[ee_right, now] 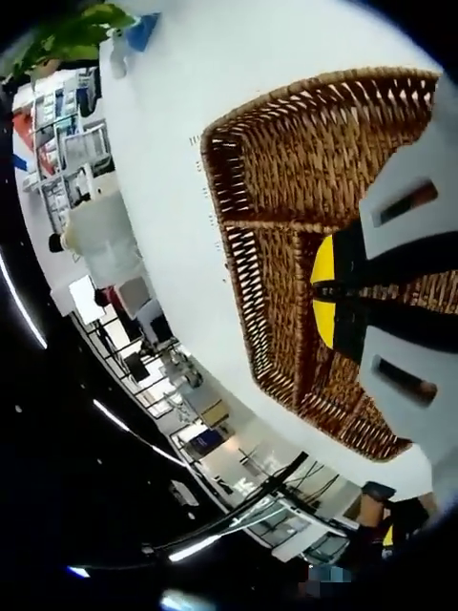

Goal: Arrange the knives, forks, and spoons in their matching storage slots by inserting each utensil handle-first until every utensil is classified and aligned in the correct compartment

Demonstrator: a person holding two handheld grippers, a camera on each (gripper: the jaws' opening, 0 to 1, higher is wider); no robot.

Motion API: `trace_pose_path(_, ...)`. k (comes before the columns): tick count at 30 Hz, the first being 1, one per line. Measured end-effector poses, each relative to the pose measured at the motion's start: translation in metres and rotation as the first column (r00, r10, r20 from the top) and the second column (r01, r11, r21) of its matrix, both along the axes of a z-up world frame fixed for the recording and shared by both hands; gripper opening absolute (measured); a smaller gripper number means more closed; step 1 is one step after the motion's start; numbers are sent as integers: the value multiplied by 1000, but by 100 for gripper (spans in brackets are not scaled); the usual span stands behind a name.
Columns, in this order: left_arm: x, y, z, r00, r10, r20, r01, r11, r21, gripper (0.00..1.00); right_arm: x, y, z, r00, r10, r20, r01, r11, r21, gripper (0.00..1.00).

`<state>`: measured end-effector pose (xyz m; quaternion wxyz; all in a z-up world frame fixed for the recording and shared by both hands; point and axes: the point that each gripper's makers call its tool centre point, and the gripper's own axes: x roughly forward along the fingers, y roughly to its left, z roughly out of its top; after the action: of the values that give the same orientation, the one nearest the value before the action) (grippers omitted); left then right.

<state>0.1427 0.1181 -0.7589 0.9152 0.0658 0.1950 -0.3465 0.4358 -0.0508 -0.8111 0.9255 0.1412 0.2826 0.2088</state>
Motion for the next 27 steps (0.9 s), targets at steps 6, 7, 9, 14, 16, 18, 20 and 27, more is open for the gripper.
trace_pose_path(6,0,1,1,1000,8,1,-8,1000,-4,100,6,-3,-3,1000,5,7,-5,997,-75,3)
trace_pose_path(7,0,1,1,1000,9,2,-9,1000,-6,100,6,-4,-3,1000,9,7,-9,996,-86,3)
trace_pose_path(9,-1,2,0,1000,10,0,-10,1000,-3,100,5,-4,-4,1000,11,-4,-11,996,-92,3)
trace_pose_path(14,-1,2,0,1000,11,-1,-11,1000,-4,100,7,-8,3,1000,1,9,-1,997,-80,3)
trace_pose_path(16,-1,2,0,1000,9,-1,-9,1000,-6,100,6,-7,8,1000,4,15,-3,997,-72,3)
trace_pose_path(18,0,1,-1,1000,8,-1,-8,1000,-8,100,3,-3,12,999,29,32,-26,996,-79,3)
trace_pose_path(20,0,0,-1,1000,6,0,-6,1000,-12,100,0,-2,12,998,50,35,-46,995,-92,5)
trace_pose_path(27,-1,-4,-1,1000,-3,-4,3,1000,-19,100,-19,3,23,993,95,63,-88,991,-100,13)
